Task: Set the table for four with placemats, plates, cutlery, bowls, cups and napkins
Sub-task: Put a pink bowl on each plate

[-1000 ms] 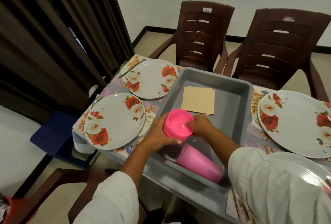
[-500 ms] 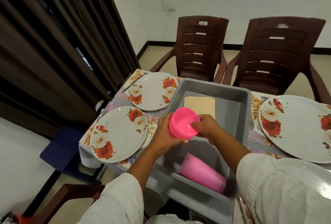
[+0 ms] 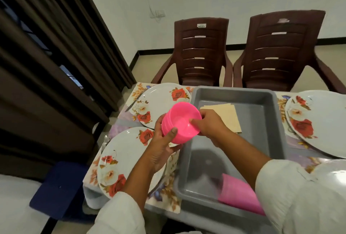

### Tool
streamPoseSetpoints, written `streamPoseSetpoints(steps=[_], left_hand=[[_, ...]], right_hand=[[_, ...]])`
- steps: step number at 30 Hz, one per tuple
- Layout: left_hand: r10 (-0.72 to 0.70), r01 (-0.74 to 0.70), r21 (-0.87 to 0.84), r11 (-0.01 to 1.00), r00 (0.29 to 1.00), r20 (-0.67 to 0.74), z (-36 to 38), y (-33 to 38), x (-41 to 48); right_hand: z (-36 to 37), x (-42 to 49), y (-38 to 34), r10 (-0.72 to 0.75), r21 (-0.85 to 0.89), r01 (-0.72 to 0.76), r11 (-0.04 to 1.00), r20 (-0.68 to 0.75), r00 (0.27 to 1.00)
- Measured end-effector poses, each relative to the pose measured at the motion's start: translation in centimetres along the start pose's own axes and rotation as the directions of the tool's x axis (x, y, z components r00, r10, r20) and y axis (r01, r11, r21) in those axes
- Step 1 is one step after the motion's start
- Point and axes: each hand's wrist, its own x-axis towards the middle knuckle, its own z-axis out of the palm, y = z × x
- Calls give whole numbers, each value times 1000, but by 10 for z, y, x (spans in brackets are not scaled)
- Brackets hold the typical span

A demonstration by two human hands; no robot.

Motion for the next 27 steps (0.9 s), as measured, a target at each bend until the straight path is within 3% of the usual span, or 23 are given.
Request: streamPoseSetpoints(steps=[11,21,27], left_hand=[[-188,206,-202,957,976,107,-168,35,34],[-286,305,-248,919,952,112,-227,17,23],[-291,292,-359,887,955,56,-243,22,17]], right_hand=[[154,27,-46,63,-181,-84,980,-119,991],[206,15,-33,199,-84,-219,972,-200,960],[199,4,-33,255,188,-221,957,-176,951]])
